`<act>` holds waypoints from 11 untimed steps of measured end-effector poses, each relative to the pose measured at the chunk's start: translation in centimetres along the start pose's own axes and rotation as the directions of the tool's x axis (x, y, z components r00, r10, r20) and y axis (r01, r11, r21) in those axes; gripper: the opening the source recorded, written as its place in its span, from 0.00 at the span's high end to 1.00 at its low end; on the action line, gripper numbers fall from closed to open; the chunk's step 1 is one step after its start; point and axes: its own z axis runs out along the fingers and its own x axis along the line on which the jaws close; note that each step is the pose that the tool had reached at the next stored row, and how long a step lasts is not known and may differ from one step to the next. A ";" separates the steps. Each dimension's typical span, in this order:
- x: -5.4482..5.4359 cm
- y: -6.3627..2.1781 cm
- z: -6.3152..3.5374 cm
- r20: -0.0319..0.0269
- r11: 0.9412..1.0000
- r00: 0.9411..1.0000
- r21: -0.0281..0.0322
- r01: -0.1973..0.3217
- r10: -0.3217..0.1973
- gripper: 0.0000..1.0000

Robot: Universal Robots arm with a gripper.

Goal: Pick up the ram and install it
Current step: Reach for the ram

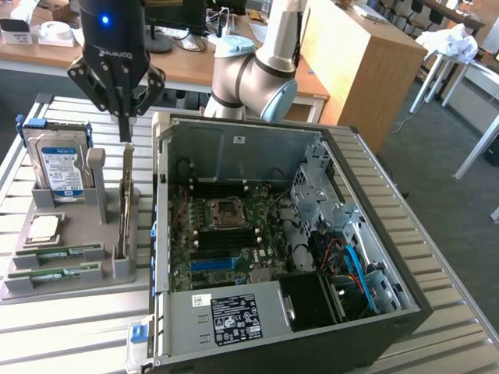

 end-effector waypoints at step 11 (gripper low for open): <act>2.0 0.10 0.16 0.000 1.000 1.000 0.000 0.000 0.000 0.90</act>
